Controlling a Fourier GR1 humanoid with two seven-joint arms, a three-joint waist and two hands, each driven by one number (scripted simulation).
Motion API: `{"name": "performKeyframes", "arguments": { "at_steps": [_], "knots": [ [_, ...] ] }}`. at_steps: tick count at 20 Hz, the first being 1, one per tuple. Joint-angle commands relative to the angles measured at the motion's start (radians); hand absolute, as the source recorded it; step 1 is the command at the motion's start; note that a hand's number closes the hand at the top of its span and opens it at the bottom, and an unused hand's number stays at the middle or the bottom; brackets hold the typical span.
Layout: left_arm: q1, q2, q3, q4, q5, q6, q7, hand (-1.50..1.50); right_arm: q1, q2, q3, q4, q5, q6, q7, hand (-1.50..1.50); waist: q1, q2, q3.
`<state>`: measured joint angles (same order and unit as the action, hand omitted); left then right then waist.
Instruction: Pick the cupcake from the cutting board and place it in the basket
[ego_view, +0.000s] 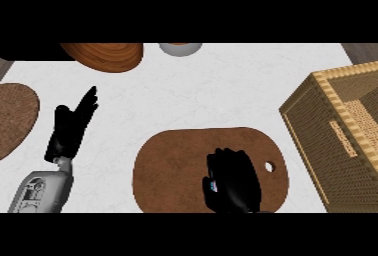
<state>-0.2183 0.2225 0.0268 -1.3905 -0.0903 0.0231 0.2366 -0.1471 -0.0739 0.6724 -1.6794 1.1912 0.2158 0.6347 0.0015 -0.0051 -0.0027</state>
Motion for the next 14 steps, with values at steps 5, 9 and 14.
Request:
{"name": "performKeyframes", "arguments": {
  "at_steps": [5,9,14],
  "knots": [
    [0.008,0.006,0.012,0.006,0.009,-0.018,-0.02,0.0,0.013,0.072,-0.012,-0.356,-0.178,0.013,0.097,1.5,-0.006,0.002,0.003],
    [0.006,-0.007,0.002,0.003,-0.007,0.001,-0.003,0.0,-0.067,0.073,-0.052,-0.567,-0.269,-0.015,0.267,1.5,-0.005,0.0,0.002],
    [-0.025,0.011,0.029,0.055,0.008,-0.022,-0.028,0.0,-0.305,0.074,-0.074,-0.724,-0.289,0.092,0.542,1.5,-0.006,0.001,0.0]
  ]
}}
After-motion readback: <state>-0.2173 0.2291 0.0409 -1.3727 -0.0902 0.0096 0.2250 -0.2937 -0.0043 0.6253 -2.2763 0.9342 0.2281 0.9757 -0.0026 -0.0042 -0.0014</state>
